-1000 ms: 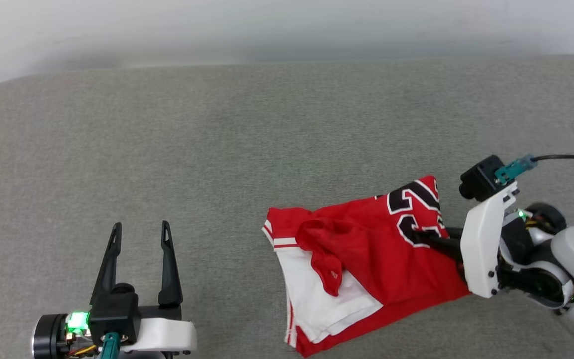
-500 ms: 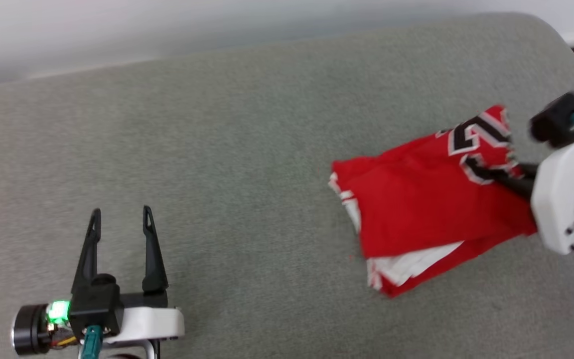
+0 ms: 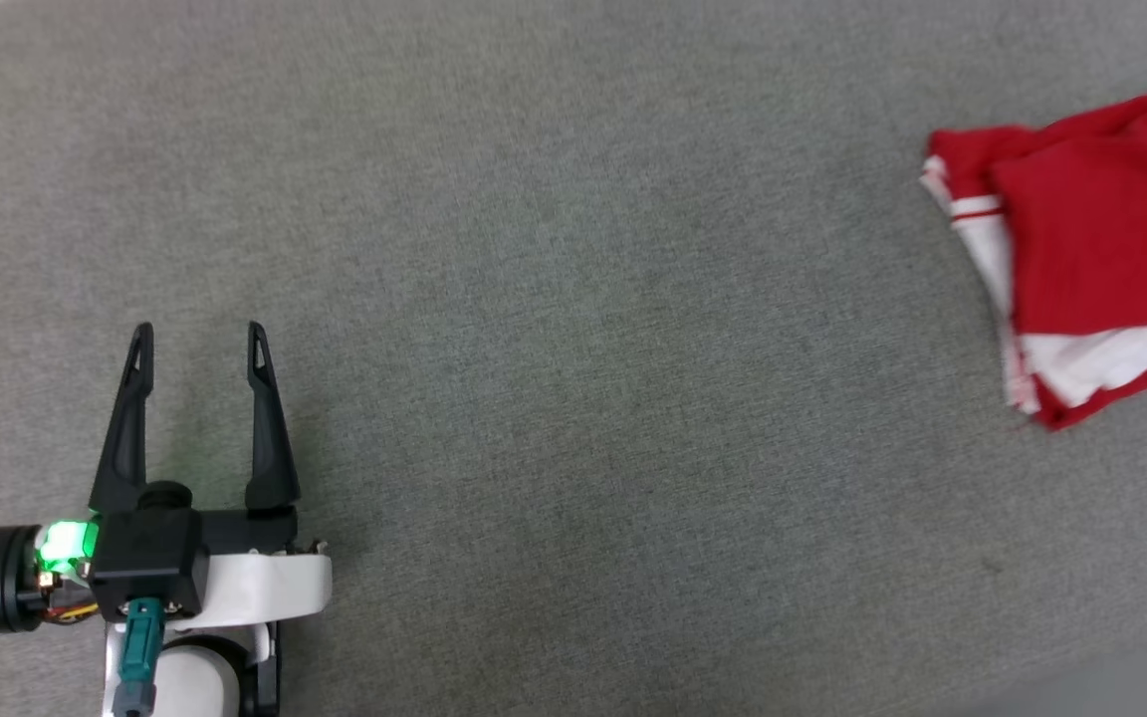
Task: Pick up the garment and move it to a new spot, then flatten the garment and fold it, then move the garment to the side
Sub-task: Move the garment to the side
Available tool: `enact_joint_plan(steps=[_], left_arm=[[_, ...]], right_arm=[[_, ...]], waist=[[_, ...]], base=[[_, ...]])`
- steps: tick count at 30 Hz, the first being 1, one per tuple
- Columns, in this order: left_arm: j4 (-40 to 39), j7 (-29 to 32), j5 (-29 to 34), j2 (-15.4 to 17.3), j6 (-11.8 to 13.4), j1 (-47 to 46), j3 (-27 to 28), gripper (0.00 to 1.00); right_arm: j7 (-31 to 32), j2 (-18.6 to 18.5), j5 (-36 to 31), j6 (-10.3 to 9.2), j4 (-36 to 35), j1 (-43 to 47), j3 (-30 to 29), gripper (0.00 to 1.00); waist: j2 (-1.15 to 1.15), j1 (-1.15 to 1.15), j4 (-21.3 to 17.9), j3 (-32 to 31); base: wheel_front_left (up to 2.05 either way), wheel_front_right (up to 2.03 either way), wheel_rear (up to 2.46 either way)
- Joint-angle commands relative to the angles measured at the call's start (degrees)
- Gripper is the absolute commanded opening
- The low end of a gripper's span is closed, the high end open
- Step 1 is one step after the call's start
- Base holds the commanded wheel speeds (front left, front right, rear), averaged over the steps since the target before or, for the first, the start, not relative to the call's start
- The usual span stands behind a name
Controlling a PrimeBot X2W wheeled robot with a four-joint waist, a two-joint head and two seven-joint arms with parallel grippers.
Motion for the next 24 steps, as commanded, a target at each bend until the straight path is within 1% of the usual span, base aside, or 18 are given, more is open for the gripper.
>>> enact_joint_plan(steps=[1,7,11,12,13,16,19,22,24], left_arm=[[-0.54,-0.13,-0.1,0.64,0.08,-1.21,0.15,1.0],[-1.59,-0.13,-0.26,1.84,0.09,-2.95,0.2,1.0],[-1.31,-0.13,-0.43,2.01,0.48,-3.25,0.04,1.0],[-1.16,-0.13,-0.49,1.93,0.55,-3.16,0.03,1.0],[-0.99,-0.13,-0.52,1.79,0.77,-2.95,-0.03,1.0],[-0.5,-0.13,-0.82,1.26,1.15,-2.08,-0.25,1.0],[0.08,-0.13,-0.93,0.86,1.29,-1.41,-0.53,1.0],[0.34,-0.13,-0.97,0.26,1.83,-0.33,-0.66,1.0],[0.36,-0.13,-1.21,-0.21,2.18,0.65,-0.64,1.0]], right_arm=[[-1.19,0.29,-1.15,-0.07,3.39,-2.06,-1.47,0.0],[-3.55,2.13,-3.38,-0.07,12.54,-5.02,-4.66,0.0],[-5.08,4.28,-5.02,-0.07,16.73,-5.81,-5.72,0.0],[-5.36,5.03,-5.27,-0.07,17.86,-5.78,-6.18,0.3],[-5.61,5.87,-5.41,-0.07,18.97,-5.62,-6.7,1.0],[-7.16,7.65,-5.85,-0.07,21.1,-5.28,-8.76,1.0],[-9.01,7.81,-8.0,-0.07,21.65,-5.05,-9.22,1.0],[-14.51,8.21,-11.11,-0.07,20.61,-5.11,-10.71,1.0],[-18.65,9.21,-12.92,-0.07,19.75,-4.55,-12.1,1.0]], waist=[[0.0,-0.01,-0.12,2.65],[0.0,-0.01,0.43,5.92],[0.0,-0.01,0.66,5.72],[0.0,-0.01,0.73,5.3],[0.0,-0.01,0.79,4.74],[0.0,-0.01,1.12,2.51],[0.0,-0.01,1.47,0.64],[0.0,-0.01,2.16,-2.22],[0.0,-0.01,2.69,-4.03]], base=[[0.0,0.0,0.0],[0.0,0.0,0.0],[0.0,0.0,0.0],[0.0,0.0,0.0],[0.0,0.0,0.0],[0.0,0.0,0.0],[0.0,0.0,0.0],[0.0,0.0,0.0],[0.0,0.0,0.0]])
